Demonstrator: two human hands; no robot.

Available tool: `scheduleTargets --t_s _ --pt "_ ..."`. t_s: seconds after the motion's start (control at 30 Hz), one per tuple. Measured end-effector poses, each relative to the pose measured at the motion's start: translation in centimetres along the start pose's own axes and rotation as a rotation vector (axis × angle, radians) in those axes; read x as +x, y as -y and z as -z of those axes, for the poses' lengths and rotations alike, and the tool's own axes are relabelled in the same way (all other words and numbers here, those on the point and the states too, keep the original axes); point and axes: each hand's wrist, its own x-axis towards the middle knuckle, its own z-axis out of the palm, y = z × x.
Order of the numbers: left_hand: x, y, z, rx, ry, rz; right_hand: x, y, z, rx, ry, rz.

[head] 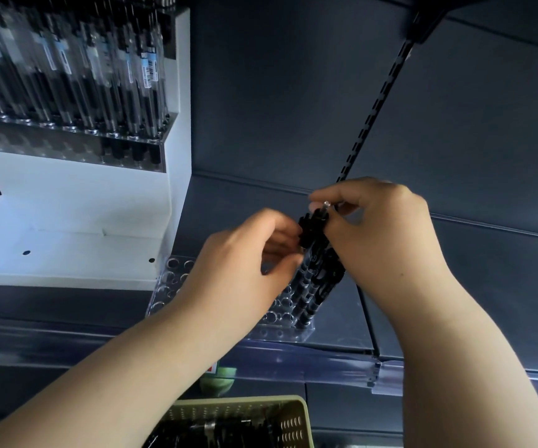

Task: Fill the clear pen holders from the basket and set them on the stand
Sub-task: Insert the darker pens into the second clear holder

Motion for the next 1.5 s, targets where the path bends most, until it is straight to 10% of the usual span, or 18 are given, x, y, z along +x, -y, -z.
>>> scheduleTargets --t_s 1.1,1.5 --pt "-0.7 2.3 -1.9 0.31 0.055 0.131 -1.0 0.0 2.1 -0.006 -0.017 0.022" --pt "-5.2 0.6 2.2 0.74 0.139 -0.264 -8.5 0.8 -1.2 -0.008 -0.045 0.439"
